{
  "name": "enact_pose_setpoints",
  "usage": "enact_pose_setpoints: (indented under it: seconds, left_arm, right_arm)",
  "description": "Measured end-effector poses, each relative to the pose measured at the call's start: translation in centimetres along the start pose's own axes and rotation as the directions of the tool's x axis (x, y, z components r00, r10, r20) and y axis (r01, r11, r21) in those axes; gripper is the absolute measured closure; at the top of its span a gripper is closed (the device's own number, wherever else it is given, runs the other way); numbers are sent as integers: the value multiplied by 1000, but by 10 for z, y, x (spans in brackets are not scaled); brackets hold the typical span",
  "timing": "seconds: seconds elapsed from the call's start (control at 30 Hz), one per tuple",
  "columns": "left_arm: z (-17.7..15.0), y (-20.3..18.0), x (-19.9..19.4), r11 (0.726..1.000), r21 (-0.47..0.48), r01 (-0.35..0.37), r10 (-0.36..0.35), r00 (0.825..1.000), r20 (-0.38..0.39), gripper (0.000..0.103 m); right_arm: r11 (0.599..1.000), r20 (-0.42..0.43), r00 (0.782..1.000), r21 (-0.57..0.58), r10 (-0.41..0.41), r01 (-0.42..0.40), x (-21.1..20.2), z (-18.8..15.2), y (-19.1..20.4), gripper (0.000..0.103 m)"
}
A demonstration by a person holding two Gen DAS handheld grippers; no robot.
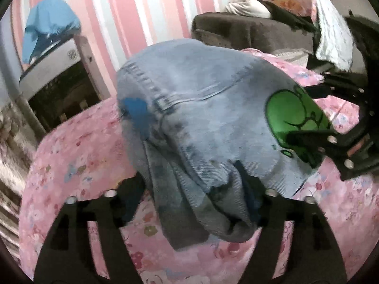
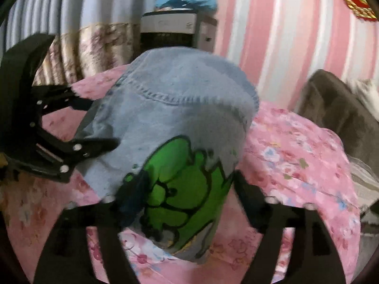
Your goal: Fold large clothes
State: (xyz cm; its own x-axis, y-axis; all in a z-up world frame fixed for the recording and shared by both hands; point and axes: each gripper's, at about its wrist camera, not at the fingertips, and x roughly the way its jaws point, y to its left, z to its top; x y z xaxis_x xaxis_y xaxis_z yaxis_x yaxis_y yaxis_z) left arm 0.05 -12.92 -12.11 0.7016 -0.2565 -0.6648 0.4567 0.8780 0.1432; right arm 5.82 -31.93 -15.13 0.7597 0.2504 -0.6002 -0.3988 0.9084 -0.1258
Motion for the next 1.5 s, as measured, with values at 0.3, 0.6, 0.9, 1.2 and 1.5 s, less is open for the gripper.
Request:
enact_pose_setpoints:
  seconds: [0.3, 0.6, 0.9, 1.2, 1.5]
  left_arm:
    - [-1, 35, -46, 997, -83, -7, 13, 998, 68, 3]
    - [-2, 98, -95, 951, -296, -83, 109, 991, 72, 3]
    - [-23, 126, -113, 894, -419, -158, 231, 965, 129, 3]
    - [-56, 92, -104, 862, -399, -312, 441, 850, 289, 3]
    - [-71, 83, -81, 861, -363, -355, 463, 842, 277, 3]
  right_arm:
    - [971, 48, 976, 118, -214, 208, -54, 0, 4, 2]
    - [900, 40, 965, 373, -259, 226, -72, 5, 21, 2]
    - [874, 134, 928, 403, -348, 270, -80, 10, 59, 2]
    - [869, 247, 881, 405, -404, 285, -64, -15, 81, 2]
    - [864, 297, 853, 408, -430, 294, -69, -17, 88, 2]
